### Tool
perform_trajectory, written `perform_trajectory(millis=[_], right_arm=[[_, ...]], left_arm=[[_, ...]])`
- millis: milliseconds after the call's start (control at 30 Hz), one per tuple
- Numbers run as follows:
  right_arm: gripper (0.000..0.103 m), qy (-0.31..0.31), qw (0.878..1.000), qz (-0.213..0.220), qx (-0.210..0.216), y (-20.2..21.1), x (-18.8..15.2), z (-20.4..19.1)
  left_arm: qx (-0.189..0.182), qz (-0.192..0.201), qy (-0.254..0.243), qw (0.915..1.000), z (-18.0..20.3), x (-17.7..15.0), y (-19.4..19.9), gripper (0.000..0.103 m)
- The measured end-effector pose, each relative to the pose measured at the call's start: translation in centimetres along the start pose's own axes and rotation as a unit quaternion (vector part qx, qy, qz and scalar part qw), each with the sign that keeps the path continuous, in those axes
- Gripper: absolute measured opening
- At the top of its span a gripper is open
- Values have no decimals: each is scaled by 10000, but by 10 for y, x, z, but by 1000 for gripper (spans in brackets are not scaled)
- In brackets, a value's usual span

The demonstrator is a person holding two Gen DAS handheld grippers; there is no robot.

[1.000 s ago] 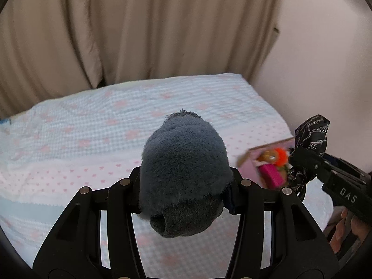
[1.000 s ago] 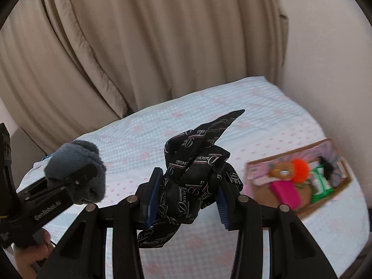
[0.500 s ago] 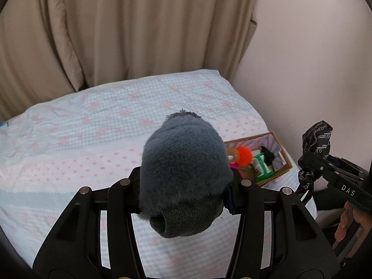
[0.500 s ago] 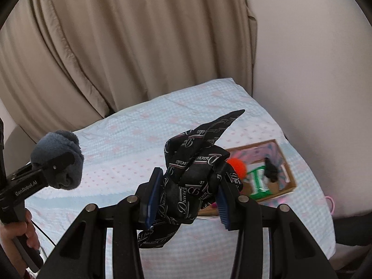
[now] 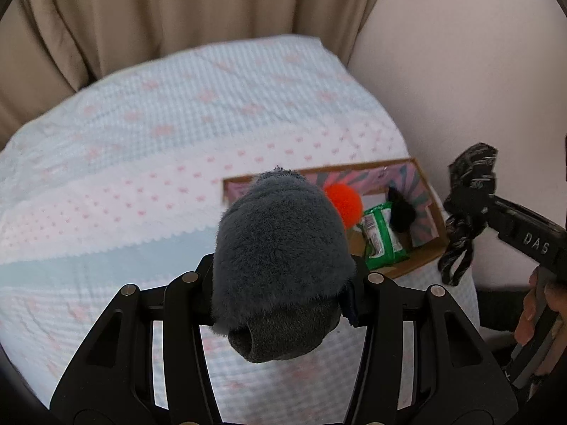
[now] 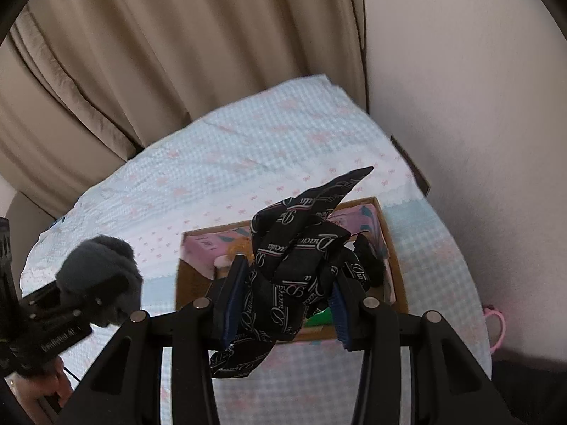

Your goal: Organize soft objects

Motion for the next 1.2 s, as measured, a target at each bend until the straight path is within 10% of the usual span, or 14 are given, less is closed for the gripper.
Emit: perform_trajectory(millis=[333, 500, 600, 1200], right_arm=[[40, 44, 9954, -932, 201, -95, -3, 29], [63, -312, 9931, -1129, 60, -121, 3, 42], [99, -274, 9934, -1116, 4, -126, 5, 46], [101, -130, 9971, -744, -110, -83, 11, 24]], left_arm=[[194, -692, -319, 9969, 24, 12, -96, 48], [161, -968, -503, 9939, 37, 2, -120, 101], [219, -990, -561, 9933, 39, -1, -121, 103], [298, -519, -416, 9973, 32, 3, -53, 103]])
Point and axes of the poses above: each gripper's, at about its wrist camera, not at the fingertips, and y roughly against the way its jaws point, z to its right, x to its top, the point moved 2 cm from there along -y, roughly the way its jaws point, and after that the axes turned 10 degrees about -y, right-handed, at the moved point
